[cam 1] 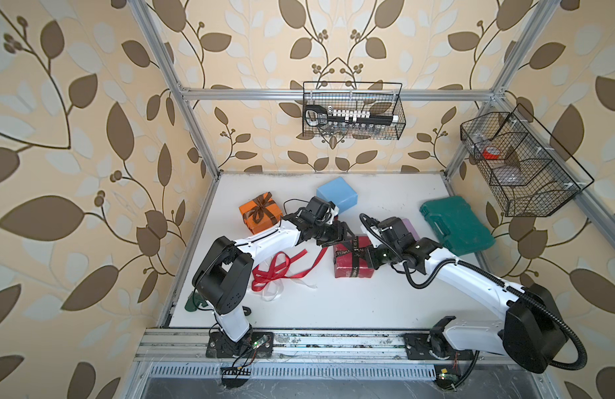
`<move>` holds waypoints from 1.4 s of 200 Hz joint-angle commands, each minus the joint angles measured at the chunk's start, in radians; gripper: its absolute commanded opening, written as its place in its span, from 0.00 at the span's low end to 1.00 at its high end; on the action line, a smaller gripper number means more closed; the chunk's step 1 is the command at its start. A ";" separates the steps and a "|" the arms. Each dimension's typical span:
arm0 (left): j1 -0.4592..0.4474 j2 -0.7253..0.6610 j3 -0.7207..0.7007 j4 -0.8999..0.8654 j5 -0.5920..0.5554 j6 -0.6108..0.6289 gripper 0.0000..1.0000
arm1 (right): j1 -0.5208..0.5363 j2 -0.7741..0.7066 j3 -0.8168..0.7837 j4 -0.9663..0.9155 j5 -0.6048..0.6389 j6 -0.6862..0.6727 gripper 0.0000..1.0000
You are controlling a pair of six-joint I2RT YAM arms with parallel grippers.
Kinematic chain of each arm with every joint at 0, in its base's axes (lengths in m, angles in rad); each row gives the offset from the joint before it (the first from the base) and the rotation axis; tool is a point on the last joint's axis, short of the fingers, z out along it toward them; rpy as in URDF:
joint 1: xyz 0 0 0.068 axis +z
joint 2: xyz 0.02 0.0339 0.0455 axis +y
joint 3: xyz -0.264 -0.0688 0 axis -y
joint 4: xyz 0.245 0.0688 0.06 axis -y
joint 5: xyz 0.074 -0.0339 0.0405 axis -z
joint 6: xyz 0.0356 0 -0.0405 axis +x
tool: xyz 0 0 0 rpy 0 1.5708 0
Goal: Untie the ribbon bows on the gift boxes
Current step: Untie the ribbon from the gift box.
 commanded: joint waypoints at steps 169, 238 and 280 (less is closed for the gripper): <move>0.001 0.076 0.114 -0.063 -0.041 0.118 0.00 | 0.004 -0.038 -0.014 0.018 -0.006 0.030 0.00; 0.184 -0.002 0.029 -0.098 -0.066 0.159 0.00 | -0.020 -0.121 -0.030 0.012 0.060 0.076 0.00; 0.229 -0.033 0.016 -0.139 -0.094 0.197 0.00 | -0.094 -0.120 -0.069 0.016 0.025 0.102 0.00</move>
